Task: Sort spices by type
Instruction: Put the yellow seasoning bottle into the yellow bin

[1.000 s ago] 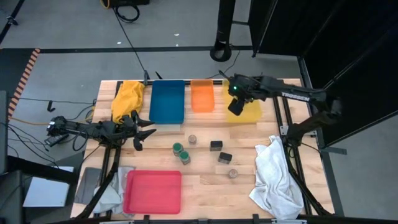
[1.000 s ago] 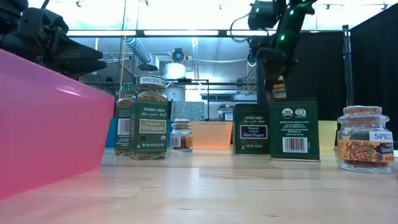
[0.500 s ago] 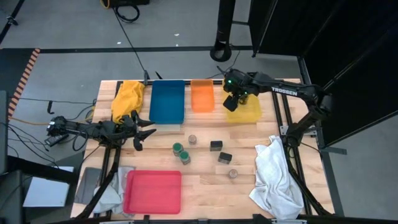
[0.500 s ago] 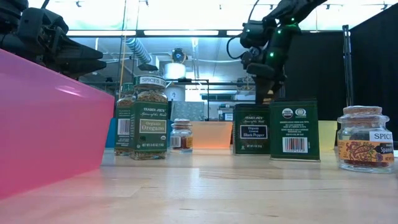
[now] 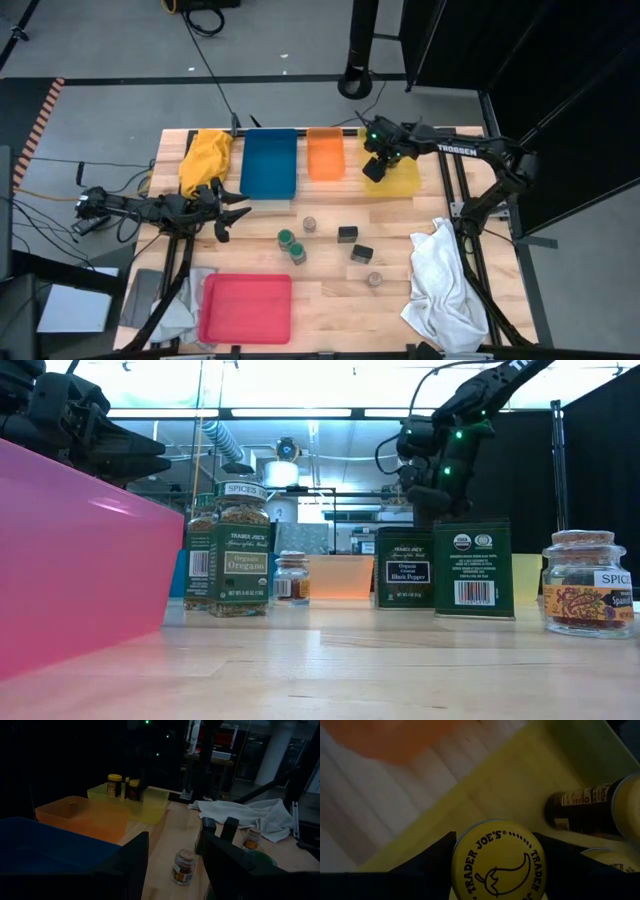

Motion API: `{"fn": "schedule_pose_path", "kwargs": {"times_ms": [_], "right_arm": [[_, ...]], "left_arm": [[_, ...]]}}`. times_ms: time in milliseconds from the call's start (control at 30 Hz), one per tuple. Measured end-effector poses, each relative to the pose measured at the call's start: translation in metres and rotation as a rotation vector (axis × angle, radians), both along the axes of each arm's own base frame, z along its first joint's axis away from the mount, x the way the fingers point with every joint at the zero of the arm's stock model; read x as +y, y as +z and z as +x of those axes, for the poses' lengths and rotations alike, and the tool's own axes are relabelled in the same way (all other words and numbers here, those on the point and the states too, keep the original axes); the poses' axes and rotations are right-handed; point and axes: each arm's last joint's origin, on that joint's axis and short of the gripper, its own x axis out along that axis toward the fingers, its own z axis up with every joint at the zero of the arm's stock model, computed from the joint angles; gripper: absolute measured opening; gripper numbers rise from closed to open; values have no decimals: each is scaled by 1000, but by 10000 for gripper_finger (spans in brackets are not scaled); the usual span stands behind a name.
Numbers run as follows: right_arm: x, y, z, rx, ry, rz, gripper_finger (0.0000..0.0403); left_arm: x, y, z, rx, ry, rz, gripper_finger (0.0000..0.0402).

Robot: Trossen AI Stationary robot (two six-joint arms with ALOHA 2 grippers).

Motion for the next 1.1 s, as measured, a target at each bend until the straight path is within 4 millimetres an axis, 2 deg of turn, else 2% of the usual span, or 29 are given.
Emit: {"fn": "schedule_pose_path", "kwargs": {"times_ms": [333, 633, 833, 1100], "right_arm": [[4, -2, 1, 46, 88, -40, 245], [15, -1, 9, 109, 124, -135, 285], [21, -1, 11, 111, 138, -133, 304], [30, 21, 22, 150, 210, -196, 308]], "left_arm": [[0, 0, 0, -3, 0, -1, 184], [0, 0, 0, -4, 0, -1, 184], [0, 0, 0, -4, 0, -1, 184], [0, 0, 0, -5, 0, -1, 184]]}}
